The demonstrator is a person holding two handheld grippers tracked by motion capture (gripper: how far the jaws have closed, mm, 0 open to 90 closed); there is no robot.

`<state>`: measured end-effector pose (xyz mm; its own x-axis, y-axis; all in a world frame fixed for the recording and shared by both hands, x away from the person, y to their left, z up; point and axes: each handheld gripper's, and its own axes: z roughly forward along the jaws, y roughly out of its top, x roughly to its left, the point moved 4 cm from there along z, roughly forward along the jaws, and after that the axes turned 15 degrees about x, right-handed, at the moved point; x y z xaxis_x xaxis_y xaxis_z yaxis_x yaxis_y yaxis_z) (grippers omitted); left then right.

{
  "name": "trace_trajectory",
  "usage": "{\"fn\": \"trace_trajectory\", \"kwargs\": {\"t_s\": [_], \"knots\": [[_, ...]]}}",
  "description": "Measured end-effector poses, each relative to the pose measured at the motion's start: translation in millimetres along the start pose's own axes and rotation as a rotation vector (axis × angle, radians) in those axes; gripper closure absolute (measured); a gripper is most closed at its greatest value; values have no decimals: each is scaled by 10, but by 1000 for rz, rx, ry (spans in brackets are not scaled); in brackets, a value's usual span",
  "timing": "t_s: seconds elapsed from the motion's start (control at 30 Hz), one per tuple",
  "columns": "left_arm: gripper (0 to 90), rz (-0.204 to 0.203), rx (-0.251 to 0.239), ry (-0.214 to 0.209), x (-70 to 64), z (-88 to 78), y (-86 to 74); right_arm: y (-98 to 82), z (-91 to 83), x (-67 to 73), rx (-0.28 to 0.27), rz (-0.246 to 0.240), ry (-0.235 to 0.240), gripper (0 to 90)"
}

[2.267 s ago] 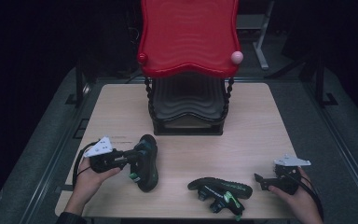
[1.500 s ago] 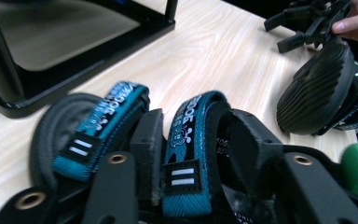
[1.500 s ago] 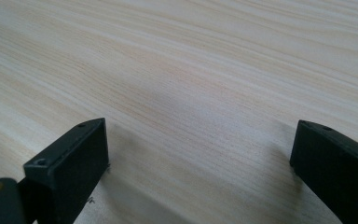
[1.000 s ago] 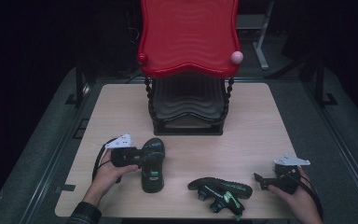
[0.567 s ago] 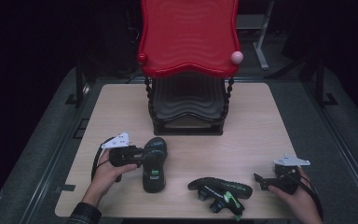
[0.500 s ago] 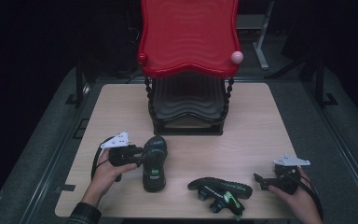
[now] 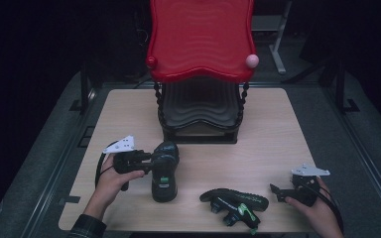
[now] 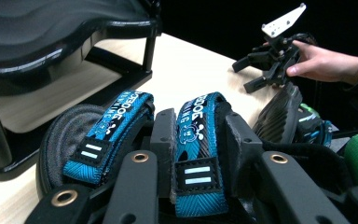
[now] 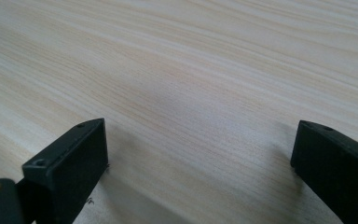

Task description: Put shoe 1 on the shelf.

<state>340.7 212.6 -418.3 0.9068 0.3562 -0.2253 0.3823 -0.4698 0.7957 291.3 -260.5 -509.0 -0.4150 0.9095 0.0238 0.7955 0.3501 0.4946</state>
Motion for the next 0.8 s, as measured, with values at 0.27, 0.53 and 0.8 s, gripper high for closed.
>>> {"fn": "trace_trajectory", "kwargs": {"t_s": [0.27,0.53,0.8], "knots": [[682,16,-27,-25,-55,-25,262,-1,-1,6,2,-1,3,31],[683,64,-39,-48,-157,-32,591,-2,-1,6,2,-2,4,32],[684,111,-50,-57,-248,-83,903,-3,-2,7,2,-3,4,32]]}}
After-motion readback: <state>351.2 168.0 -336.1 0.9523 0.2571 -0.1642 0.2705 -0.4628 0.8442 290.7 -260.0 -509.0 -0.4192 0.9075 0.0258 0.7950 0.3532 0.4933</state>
